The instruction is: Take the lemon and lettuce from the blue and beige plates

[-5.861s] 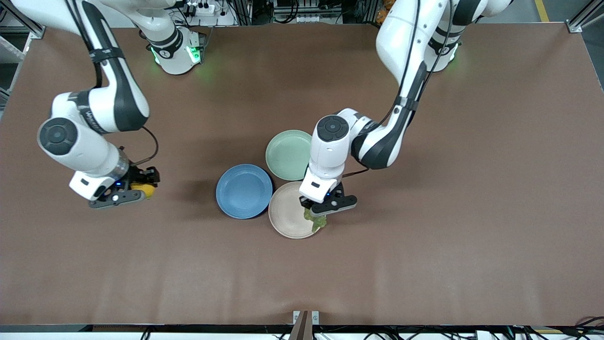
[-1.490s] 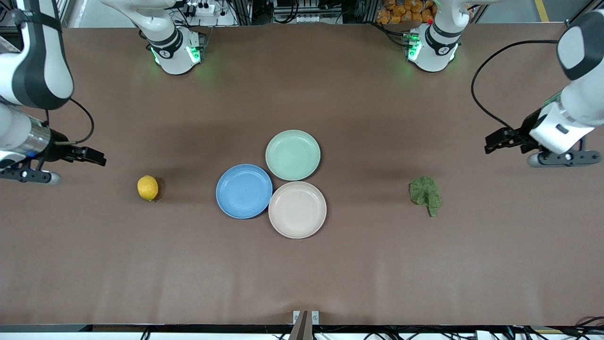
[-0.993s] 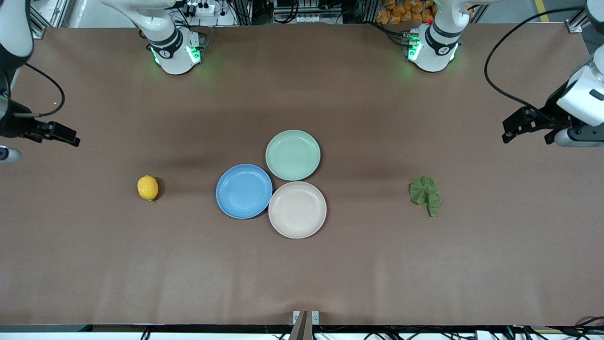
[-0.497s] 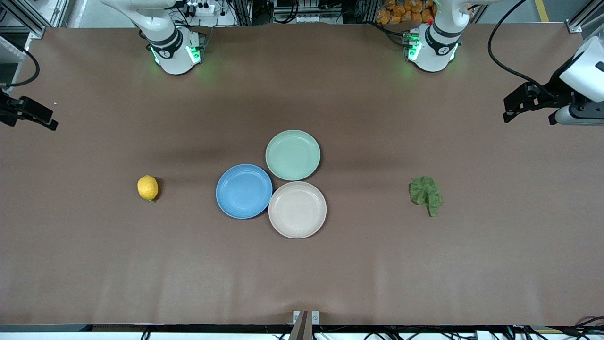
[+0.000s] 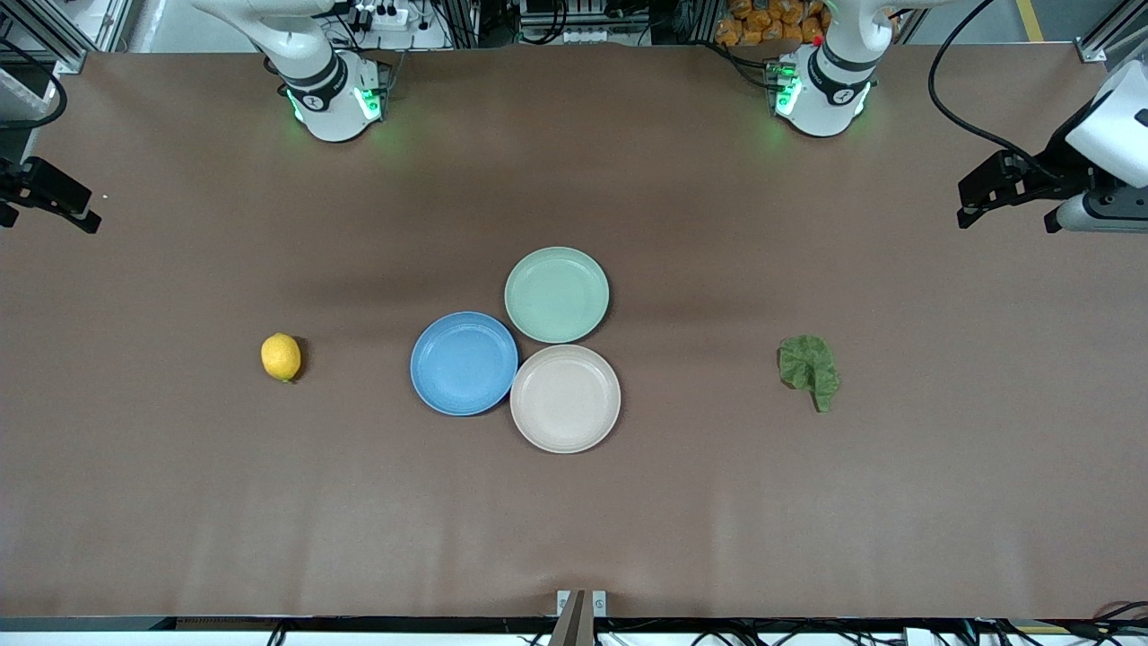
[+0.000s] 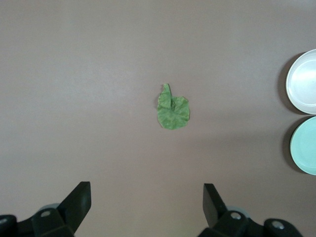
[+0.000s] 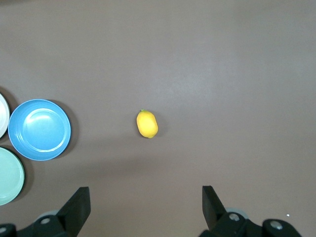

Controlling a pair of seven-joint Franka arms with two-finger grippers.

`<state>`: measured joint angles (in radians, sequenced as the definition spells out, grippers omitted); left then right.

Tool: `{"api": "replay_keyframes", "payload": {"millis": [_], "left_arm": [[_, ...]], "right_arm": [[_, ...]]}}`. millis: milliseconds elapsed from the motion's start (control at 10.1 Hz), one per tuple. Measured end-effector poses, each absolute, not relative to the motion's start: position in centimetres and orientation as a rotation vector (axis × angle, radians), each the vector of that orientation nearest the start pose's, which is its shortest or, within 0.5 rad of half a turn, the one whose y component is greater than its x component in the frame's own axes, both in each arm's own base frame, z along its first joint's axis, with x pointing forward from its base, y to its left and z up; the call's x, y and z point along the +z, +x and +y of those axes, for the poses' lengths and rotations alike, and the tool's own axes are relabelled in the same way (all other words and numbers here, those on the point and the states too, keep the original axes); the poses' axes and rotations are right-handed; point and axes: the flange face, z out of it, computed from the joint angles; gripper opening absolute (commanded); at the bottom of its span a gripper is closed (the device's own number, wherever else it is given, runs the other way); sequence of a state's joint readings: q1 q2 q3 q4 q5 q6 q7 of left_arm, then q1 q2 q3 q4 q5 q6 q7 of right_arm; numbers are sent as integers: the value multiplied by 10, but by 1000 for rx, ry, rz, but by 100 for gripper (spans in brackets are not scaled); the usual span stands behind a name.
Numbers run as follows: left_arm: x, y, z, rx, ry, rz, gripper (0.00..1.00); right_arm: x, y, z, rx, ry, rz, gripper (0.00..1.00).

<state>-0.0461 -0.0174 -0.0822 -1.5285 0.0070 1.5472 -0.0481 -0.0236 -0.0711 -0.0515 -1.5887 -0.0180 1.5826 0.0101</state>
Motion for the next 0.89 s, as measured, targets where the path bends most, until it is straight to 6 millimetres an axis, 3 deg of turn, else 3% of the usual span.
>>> {"api": "replay_keyframes", "payload": {"millis": [497,894], "left_arm": [[652,543,-69,-58,-3133,124,100],[652,543,-69,-57,-3133,123,100]], "right_arm": [[643,564,-38,-95,-3167,118,100],[644,567,-42,-74,-3169,131,100]]}}
